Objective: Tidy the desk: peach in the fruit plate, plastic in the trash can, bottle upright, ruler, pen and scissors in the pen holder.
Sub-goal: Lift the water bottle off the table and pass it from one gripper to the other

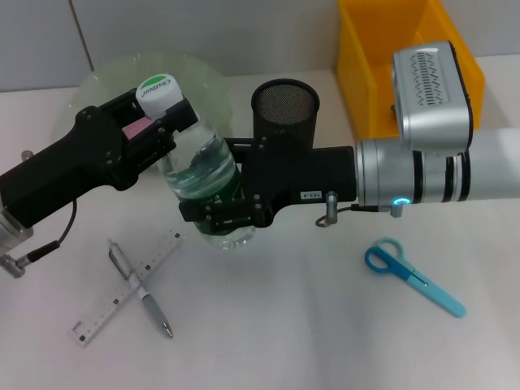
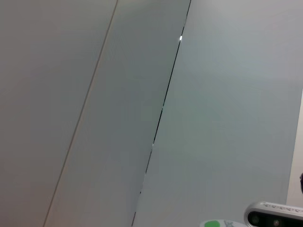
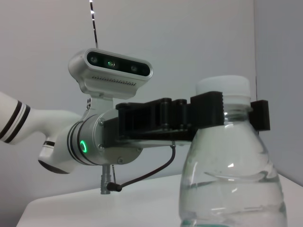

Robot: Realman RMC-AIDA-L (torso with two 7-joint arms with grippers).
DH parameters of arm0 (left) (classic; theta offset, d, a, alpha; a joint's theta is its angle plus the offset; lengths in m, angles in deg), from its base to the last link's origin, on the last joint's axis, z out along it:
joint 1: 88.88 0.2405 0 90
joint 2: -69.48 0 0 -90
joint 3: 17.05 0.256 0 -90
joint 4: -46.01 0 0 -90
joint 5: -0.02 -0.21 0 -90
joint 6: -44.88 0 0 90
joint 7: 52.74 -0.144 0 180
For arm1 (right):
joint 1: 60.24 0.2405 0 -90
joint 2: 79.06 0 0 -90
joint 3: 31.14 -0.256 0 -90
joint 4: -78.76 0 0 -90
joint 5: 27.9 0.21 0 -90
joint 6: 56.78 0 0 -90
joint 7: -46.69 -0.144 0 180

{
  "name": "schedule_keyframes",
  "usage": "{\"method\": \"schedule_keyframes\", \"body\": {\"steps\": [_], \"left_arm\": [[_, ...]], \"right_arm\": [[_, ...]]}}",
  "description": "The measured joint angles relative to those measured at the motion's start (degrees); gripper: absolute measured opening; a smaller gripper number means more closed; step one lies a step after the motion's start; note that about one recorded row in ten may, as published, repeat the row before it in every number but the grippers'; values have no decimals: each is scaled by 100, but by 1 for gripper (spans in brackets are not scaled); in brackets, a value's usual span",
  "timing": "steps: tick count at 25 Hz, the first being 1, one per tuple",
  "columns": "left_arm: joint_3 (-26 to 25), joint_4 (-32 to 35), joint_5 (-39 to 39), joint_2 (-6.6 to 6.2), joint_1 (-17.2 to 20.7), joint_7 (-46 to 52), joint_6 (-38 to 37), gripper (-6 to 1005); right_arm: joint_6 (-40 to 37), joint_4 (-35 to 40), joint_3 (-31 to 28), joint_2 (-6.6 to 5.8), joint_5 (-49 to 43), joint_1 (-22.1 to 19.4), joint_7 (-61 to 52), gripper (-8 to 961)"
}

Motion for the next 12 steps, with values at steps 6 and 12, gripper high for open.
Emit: {"method": "schedule_keyframes", "body": {"steps": [6,12], "left_arm": [[-20,-1,17,-10,42,-60,1,451],[-39,2,13,-16,49,-60,-5,450]], "right_arm": [[-8,6,0,0,7,-3,-27,774],[-9,114,262,0,14,6,-69,774]]}}
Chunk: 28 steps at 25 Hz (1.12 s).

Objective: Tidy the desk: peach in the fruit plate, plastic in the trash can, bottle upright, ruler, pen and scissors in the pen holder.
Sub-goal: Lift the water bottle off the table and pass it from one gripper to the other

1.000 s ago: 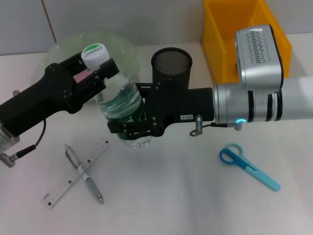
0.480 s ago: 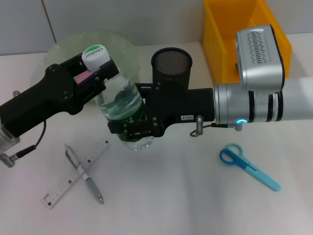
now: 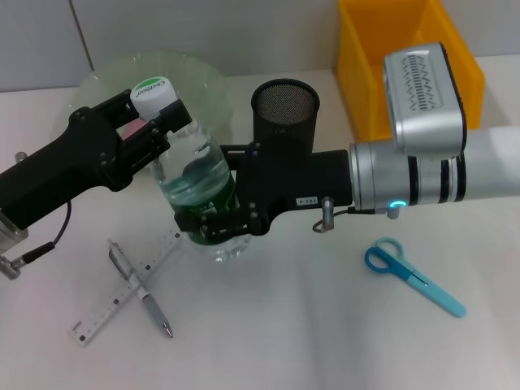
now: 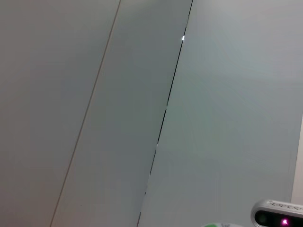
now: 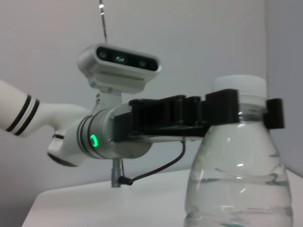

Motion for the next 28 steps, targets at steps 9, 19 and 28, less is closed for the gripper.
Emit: {"method": "schedule_keyframes", "body": {"steps": [9,19,28], "left_arm": [[-7,-1,10,0,-23,-1,14,450],[-8,22,-5,-8,-22,0,15,448],[8,41,-29,-18,-20,58,21,446]], "right_arm": [[69,53,11,4,-1,2,2,783],[140,111,-33,-22,-11,7,5,785],[278,232,-34,-26,-12,-25,-22,785]]}}
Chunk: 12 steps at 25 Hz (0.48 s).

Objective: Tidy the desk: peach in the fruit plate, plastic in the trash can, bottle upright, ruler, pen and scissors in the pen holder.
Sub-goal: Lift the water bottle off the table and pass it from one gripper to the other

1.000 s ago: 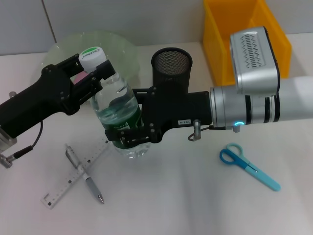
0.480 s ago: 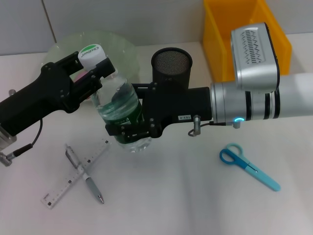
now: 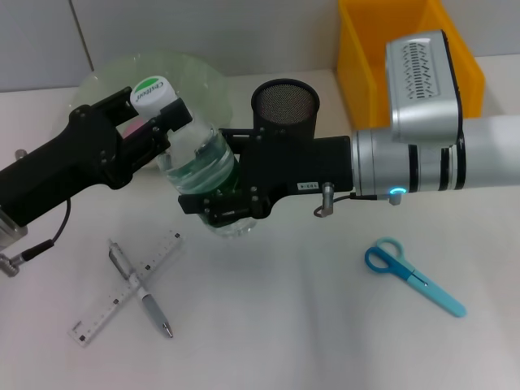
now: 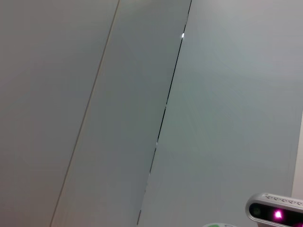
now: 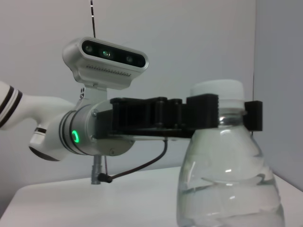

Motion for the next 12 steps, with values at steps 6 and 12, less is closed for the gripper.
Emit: {"method": "schedule_keyframes", "body": {"steps": [6,12], "left_arm": [[-5,-1,-5,-12,-10,17,27,446],[21,-1,-15,-17,-24,22,154,446]], "right_arm": [[25,60,-8,0,0,-18,-3,784],[70,70,-9,-2,-1,-18,-9,784]]}}
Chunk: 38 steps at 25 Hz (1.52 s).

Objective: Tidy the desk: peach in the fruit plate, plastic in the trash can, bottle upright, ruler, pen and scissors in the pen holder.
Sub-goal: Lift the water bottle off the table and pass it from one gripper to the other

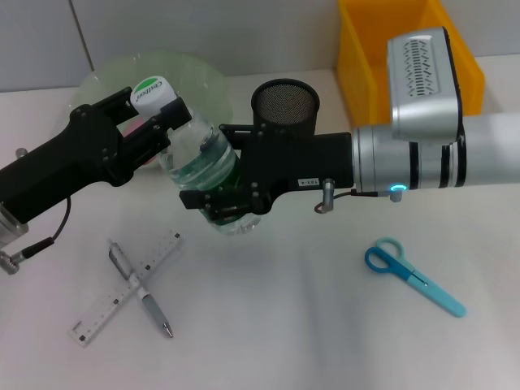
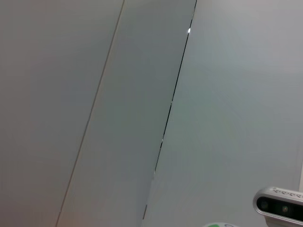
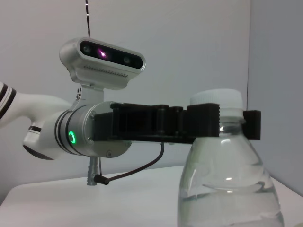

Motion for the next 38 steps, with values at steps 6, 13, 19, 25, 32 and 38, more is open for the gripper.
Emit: {"method": "schedule_keyframes", "body": {"steps": [6,13,19,25,32,38], "left_arm": [[-3,3,-1,-13,-1,0,45,446],[-30,6,-6,-47,-1,0,66,446],[-39,8,-8,-51,-2,0,70,445],[-41,10,-8,-53,-14,-6,74,445],[-10,10,-4,-67,-18,-2,123,445],[-9,9,-5,-72,-18,4,140,445]], "right_arm": [[23,38,0,-4,1,-2,-17,784],[22,77,0,-7,-2,-12,-41,787],[22,77,0,-7,-1,-11,-43,792],[22,76,9,-7,-1,-4,-43,797],[23,72,35,-7,-3,5,-52,803],[122,86,87,-6,-81,69,-209,808]]}}
